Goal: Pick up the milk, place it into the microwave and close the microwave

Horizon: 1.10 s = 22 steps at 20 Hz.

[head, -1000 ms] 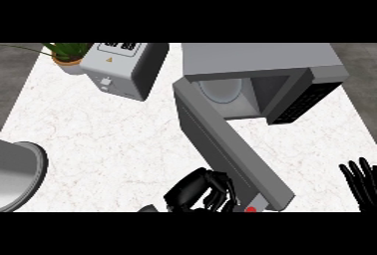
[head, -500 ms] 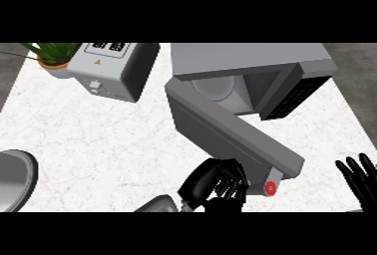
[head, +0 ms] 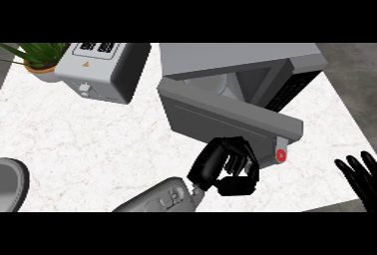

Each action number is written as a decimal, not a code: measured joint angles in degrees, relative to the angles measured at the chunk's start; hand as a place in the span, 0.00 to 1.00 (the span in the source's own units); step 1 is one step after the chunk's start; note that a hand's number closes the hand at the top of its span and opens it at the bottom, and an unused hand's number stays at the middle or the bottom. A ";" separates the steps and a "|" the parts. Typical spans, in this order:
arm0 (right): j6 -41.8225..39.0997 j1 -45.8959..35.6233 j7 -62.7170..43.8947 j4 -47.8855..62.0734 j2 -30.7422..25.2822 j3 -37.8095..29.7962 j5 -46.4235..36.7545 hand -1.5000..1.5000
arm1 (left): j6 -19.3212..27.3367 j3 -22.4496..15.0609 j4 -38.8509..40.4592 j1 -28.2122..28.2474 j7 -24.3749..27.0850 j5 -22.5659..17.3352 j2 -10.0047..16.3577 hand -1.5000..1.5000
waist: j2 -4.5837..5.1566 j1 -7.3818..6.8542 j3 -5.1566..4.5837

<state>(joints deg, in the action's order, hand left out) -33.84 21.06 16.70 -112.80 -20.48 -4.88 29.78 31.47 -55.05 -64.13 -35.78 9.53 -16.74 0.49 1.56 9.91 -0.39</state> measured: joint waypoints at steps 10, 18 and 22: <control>2.64 -0.80 -5.80 -4.42 -2.00 0.04 4.42 0.00 | 4.53 3.04 8.00 -10.72 2.17 -9.20 -0.50 1.00 | 0.98 2.10 0.10; 4.63 -1.94 -8.99 -6.61 -3.22 -0.41 7.24 0.00 | 3.97 6.16 13.84 -16.05 5.11 -16.84 -0.52 1.00 | 1.67 3.37 0.15; 5.06 -2.19 -9.67 -6.90 -3.71 -1.11 8.43 0.00 | 3.96 6.35 14.09 -15.98 6.99 -19.98 -0.51 1.00 | 1.57 3.77 0.22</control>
<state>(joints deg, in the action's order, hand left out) -28.78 18.87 7.02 -119.70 -24.19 -5.99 38.22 35.43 -48.70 -50.03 -51.76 16.52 -36.73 -0.03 3.13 13.68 -0.16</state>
